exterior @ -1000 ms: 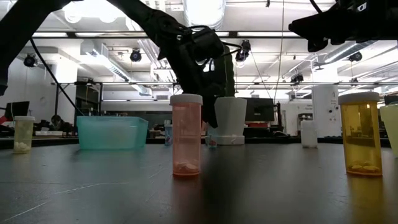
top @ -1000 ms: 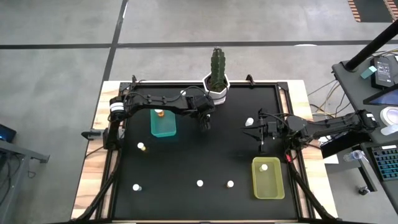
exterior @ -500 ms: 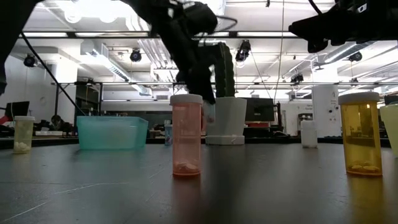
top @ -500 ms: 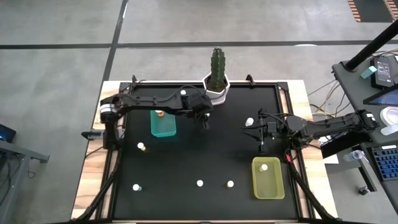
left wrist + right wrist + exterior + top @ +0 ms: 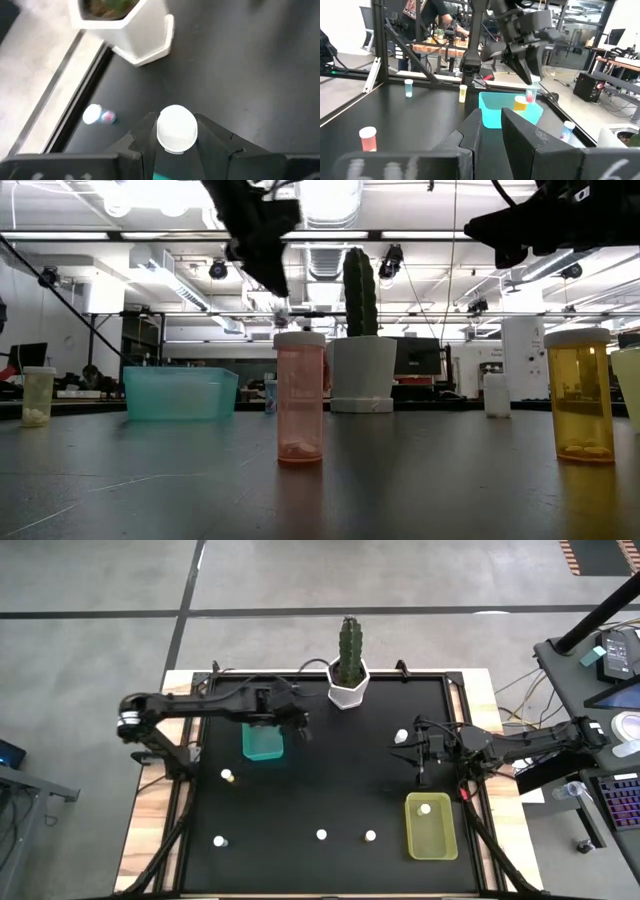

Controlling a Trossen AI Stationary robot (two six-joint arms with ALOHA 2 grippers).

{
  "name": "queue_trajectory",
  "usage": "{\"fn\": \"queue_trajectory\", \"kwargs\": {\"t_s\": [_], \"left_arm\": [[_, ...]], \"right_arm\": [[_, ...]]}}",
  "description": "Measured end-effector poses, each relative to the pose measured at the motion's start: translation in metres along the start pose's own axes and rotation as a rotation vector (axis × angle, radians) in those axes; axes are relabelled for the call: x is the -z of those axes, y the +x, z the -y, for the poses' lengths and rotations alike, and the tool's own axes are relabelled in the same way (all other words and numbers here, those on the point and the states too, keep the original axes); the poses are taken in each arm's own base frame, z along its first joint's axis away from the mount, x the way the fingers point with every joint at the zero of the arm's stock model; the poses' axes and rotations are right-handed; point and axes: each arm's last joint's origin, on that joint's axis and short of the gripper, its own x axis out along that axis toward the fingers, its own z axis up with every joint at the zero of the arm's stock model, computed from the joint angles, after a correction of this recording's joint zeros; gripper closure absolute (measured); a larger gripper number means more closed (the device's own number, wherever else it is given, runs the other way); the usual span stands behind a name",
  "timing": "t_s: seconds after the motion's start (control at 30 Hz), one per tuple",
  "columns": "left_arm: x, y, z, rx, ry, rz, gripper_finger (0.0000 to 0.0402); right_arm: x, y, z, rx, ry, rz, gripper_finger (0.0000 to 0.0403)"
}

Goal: Pick and place medicine bottles into bin by pill shape (circle, oval)
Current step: Put the middle blue capsule bottle into the blue bin

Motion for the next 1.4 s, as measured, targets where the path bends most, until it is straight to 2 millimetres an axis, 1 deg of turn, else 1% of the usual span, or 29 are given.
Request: {"fn": "queue_trajectory", "kwargs": {"t_s": [0.13,0.27,0.43,0.6,0.73,0.9,1.1,1.27,1.4], "left_arm": [[0.023,-0.011,-0.009,-0.053,-0.099,0.001,0.0304],[0.051,-0.014,-0.016,-0.112,-0.196,-0.012,0.0304],[0.081,-0.006,-0.022,-0.161,-0.324,-0.051,0.0304],[0.102,0.008,-0.023,-0.192,-0.371,-0.105,0.0304],[0.108,0.019,-0.024,-0.202,-0.391,-0.102,0.0304],[0.108,0.029,-0.027,-0.208,-0.417,-0.085,0.0304],[0.111,0.042,-0.032,-0.244,-0.42,-0.132,0.0304],[0.114,0.055,-0.03,-0.259,-0.41,-0.168,0.0304],[0.115,0.062,-0.028,-0.262,-0.404,-0.18,0.0304]], "right_arm": [[0.001,0.0,0.0,-0.002,0.006,-0.005,0.0339],[0.001,0.0,0.0,-0.002,0.013,-0.006,0.0339],[0.0,0.0,0.0,-0.001,0.016,-0.004,0.0339],[0.0,0.0,0.0,-0.001,0.021,0.001,0.0339],[0.0,0.0,0.0,-0.001,0.022,0.001,0.0339],[0.0,0.0,0.0,-0.001,0.022,0.0,0.0339],[0.0,0.0,0.0,-0.001,0.021,-0.001,0.0339],[0.001,0.0,0.0,-0.001,0.021,-0.004,0.0339],[0.001,0.0,0.0,-0.001,0.021,-0.006,0.0339]]}}
